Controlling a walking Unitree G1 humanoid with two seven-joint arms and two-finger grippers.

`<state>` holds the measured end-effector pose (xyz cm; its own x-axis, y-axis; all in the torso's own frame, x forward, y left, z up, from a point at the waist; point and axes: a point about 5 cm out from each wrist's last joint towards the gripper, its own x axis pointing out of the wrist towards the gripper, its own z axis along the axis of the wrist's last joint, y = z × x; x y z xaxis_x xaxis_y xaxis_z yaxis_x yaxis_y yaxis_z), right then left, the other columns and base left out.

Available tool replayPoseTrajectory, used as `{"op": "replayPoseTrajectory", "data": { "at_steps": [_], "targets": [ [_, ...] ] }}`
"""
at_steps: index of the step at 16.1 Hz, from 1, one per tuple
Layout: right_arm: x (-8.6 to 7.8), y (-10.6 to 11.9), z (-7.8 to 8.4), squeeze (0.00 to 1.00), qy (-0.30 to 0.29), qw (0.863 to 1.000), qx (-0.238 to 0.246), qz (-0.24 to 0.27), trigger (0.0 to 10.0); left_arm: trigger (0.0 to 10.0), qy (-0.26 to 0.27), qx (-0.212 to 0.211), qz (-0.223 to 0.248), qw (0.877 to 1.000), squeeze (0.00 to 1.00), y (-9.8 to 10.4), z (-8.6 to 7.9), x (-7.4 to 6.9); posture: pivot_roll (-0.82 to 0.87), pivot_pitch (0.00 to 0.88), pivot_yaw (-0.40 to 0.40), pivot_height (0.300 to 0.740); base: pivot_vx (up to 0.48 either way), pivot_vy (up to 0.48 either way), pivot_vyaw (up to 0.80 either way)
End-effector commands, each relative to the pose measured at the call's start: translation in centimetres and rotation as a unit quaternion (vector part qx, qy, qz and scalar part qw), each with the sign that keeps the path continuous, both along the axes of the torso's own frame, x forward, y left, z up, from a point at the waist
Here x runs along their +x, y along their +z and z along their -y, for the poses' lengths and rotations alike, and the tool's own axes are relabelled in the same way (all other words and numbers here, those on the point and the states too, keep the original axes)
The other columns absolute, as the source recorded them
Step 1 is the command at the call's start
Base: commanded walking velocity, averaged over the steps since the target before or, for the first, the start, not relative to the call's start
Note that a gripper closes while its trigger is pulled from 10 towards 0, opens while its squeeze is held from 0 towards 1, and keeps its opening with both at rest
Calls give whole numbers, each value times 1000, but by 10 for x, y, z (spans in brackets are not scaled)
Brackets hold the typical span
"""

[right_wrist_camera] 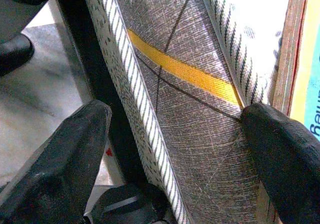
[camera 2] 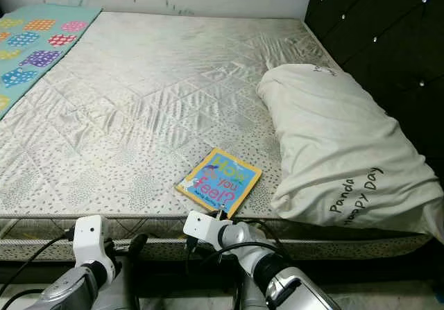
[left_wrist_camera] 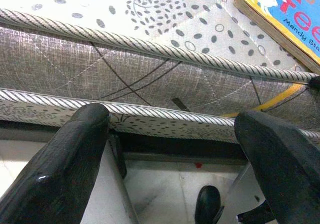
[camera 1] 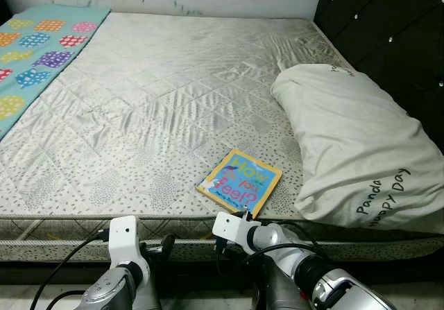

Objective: Clean up the room

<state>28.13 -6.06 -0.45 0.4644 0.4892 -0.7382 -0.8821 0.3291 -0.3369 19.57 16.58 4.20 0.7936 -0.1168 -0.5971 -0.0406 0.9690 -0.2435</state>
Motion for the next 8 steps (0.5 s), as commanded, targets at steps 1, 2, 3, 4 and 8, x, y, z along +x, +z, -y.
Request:
{"op": "replayPoseTrajectory", "data": {
  "at_steps": [1, 2, 3, 4, 8],
  "targets": [
    [10, 7, 6, 0, -20, 1000, 0, 18, 10000, 10000, 3, 10, 1, 1000, 0, 2, -3, 1, 41, 47, -69, 558, 0, 0, 0],
    [13, 8, 7, 0, -29, 999, -1, 25, 10000, 10000, 3, 11, 0, 1000, 0, 2, -3, 1, 41, 47, -70, 558, 0, 0, 0],
    [15, 10, 9, 0, -35, 999, -3, 31, 10000, 10000, 4, 11, 0, 1000, 0, 2, -3, 1, 42, 45, -70, 558, 0, 0, 0],
    [18, 11, 12, 0, -44, 998, -5, 37, 10000, 10000, 3, 11, 1, 1000, 0, 2, -2, 1, 42, 45, -70, 558, 0, 0, 0],
    [29, 19, 20, 0, -74, 995, -10, 70, 10000, 10000, 3, 13, 1, 1000, 0, 2, -3, 2, 44, 41, -67, 558, 0, 0, 0]
  ]
}}
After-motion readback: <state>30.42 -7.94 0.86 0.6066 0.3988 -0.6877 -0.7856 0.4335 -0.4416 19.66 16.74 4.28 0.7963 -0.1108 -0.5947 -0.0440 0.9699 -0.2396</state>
